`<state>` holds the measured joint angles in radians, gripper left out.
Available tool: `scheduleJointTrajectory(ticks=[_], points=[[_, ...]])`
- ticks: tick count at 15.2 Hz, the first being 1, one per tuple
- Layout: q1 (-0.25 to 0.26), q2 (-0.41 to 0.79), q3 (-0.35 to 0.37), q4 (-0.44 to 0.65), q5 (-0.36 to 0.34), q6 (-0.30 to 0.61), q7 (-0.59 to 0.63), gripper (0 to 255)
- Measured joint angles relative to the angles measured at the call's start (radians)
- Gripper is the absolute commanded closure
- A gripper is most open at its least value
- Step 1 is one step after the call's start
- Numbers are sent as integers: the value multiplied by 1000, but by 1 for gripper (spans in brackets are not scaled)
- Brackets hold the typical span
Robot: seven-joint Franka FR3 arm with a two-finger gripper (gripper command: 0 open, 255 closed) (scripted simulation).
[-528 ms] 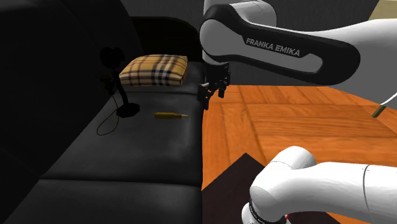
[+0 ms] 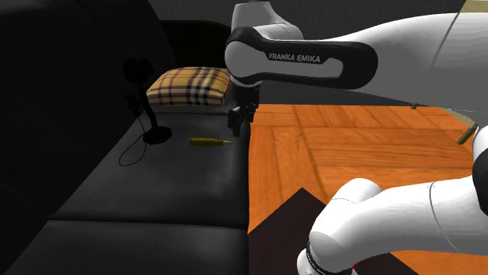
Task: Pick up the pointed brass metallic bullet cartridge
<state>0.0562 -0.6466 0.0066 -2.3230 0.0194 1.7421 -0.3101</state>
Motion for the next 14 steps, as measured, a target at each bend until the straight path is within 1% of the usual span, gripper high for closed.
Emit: scheduleJointTrajectory(ticks=[9, 14], points=[[114, 292, -35, 105, 71, 199, -286, 0], [125, 335, -38, 81, 84, 267, -327, 0]])
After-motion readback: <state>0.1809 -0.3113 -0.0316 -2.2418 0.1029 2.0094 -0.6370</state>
